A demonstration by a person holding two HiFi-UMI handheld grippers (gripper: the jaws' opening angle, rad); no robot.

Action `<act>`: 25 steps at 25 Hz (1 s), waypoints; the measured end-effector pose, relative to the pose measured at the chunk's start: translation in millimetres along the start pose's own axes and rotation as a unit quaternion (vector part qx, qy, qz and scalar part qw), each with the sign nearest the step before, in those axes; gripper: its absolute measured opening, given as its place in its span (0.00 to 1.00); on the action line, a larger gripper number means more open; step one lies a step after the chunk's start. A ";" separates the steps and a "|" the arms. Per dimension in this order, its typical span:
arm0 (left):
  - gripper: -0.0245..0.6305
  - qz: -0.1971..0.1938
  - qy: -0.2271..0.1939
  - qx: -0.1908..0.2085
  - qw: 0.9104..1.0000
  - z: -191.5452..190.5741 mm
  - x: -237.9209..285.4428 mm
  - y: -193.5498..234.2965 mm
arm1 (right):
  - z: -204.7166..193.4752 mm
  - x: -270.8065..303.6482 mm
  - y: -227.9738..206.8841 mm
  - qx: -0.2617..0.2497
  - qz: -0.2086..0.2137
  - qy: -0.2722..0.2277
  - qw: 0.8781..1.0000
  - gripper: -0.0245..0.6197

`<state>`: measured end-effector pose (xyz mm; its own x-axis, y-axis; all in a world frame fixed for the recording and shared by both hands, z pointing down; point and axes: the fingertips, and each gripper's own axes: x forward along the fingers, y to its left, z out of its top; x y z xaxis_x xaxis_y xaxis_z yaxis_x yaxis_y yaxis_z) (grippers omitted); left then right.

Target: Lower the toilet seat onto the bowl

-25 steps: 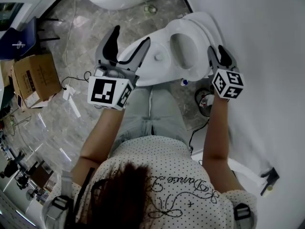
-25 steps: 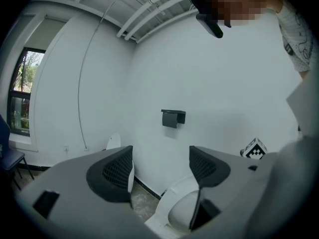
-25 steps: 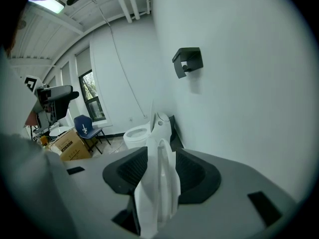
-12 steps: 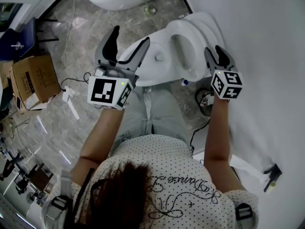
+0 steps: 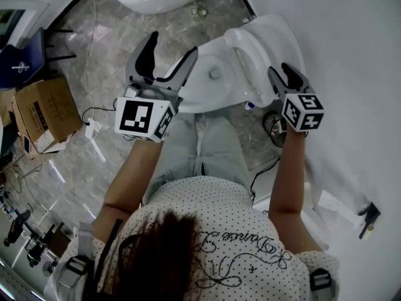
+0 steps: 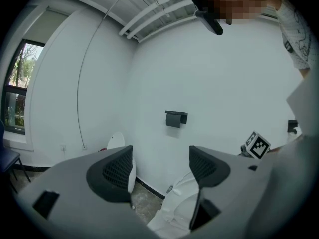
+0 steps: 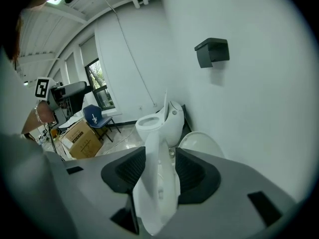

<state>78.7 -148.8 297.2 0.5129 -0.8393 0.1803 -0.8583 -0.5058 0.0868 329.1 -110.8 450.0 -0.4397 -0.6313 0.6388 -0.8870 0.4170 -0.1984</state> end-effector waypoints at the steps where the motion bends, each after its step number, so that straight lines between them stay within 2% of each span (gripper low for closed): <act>1: 0.58 -0.003 0.001 0.000 1.000 -0.3 -2.6 5.2 | -0.8 1.7 7.2 0.005 0.004 0.007 1.000 0.35; 10: 0.58 -0.024 0.008 0.000 1.000 -5.2 -17.7 47.0 | -3.9 12.9 45.9 0.041 0.012 0.034 0.998 0.33; 16: 0.58 -0.030 0.008 -0.002 1.000 -11.3 -31.3 68.4 | -14.2 22.9 80.1 0.078 0.057 0.044 0.994 0.32; 25: 0.55 -0.026 0.015 0.001 1.000 -30.5 -57.2 95.0 | -33.9 34.3 138.9 0.088 0.110 0.058 0.988 0.24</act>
<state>-32.7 -142.8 325.0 0.5565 -0.8054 0.2042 -0.8301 -0.5493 0.0959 195.6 -52.4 469.5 -0.6149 -0.4550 0.6441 -0.7868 0.4087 -0.4624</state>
